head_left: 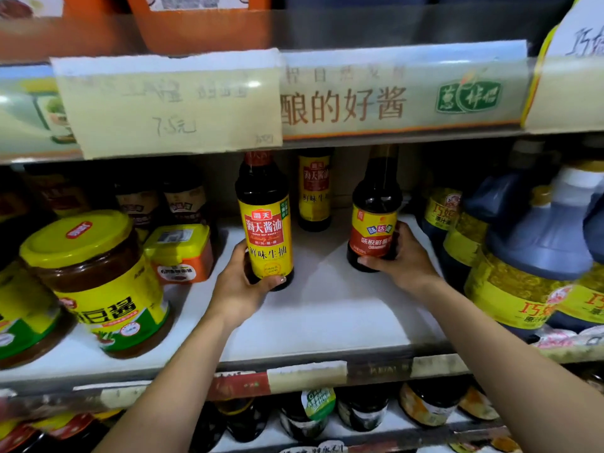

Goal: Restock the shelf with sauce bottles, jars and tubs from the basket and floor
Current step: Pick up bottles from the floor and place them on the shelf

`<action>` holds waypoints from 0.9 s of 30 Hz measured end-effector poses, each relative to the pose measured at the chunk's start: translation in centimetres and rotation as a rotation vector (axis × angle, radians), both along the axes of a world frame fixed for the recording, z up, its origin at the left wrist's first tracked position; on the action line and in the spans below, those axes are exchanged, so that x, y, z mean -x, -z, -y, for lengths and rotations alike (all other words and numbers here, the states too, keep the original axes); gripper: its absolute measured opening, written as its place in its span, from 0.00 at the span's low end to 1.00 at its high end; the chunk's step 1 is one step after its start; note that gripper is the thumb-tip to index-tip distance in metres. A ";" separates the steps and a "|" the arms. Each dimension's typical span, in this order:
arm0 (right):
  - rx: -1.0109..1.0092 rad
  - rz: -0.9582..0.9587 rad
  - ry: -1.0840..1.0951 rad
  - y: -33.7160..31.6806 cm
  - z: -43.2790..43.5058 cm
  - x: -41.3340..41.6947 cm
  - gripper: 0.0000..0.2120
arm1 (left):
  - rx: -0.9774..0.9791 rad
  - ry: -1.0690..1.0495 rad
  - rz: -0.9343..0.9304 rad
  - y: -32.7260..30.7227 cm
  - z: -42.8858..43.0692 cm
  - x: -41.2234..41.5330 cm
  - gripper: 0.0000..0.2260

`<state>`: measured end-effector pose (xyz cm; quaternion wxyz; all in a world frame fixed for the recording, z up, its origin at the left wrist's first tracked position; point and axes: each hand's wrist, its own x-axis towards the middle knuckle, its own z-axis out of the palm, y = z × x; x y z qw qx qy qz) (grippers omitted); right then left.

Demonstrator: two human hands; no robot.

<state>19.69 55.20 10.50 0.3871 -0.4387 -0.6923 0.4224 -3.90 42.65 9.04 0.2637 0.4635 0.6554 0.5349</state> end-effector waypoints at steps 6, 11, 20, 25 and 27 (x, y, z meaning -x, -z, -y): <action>0.000 -0.005 0.025 0.4 -3.4 0.5 0.35 | -0.050 0.009 -0.020 0.3 -1.0 0.6 0.31; 0.001 -0.023 0.079 0.0 -5.8 1.3 0.39 | -0.091 0.030 -0.019 0.4 -1.6 1.1 0.32; -0.005 -0.028 0.097 -0.2 -8.2 2.0 0.37 | -0.182 0.024 -0.013 0.9 -2.2 1.3 0.31; 0.037 -0.052 0.105 0.5 -10.0 2.4 0.41 | -0.194 0.035 -0.066 1.5 -2.5 1.8 0.30; 0.043 -0.023 0.110 0.6 -10.5 2.7 0.43 | -0.195 0.038 -0.051 1.7 -2.5 2.0 0.30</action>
